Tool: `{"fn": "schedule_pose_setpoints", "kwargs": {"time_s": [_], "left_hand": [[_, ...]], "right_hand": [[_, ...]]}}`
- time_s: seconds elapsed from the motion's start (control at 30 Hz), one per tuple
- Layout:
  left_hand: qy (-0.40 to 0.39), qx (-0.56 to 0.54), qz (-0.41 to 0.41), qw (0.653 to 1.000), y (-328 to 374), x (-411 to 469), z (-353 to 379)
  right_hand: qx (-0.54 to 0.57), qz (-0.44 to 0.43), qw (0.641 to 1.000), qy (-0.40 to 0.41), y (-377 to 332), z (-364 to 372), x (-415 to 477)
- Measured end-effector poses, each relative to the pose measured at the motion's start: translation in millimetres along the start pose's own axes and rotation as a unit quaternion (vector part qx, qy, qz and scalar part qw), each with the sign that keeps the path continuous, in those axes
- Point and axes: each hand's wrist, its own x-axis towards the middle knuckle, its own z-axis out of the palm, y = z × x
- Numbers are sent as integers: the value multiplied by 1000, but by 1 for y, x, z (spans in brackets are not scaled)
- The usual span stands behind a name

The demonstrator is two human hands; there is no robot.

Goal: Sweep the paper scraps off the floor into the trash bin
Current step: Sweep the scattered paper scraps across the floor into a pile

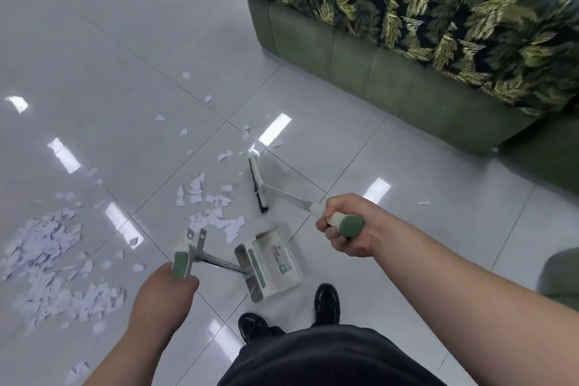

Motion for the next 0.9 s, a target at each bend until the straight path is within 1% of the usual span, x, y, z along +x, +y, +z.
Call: {"fn": "schedule_pose_setpoints", "kwargs": {"time_s": [0.07,0.13,0.27,0.47,0.57,0.67,0.77,0.9], "left_hand": [[4,-6,-4,1000,-3,-1,0],[10,-5,2,1000,-3,-1,5],[13,14,22,1000,6,0,15],[12,48,77,996,37,9,25],[11,69,111,991,55,13,29],[7,88,138,986,69,19,35],[0,82,152,985,80,23,41],[-4,63,162,985,83,26,41]], "right_hand": [[-3,-4,1000,3,2,1,-2],[-24,-19,999,23,6,0,-6],[-57,-53,992,100,12,-15,-13],[-50,-88,970,219,16,-80,-24],[-65,-87,957,270,25,-120,-24],[-69,-77,949,298,30,-151,-24],[-52,-65,945,317,35,-174,-23],[-45,-39,950,306,44,-179,-18]]}}
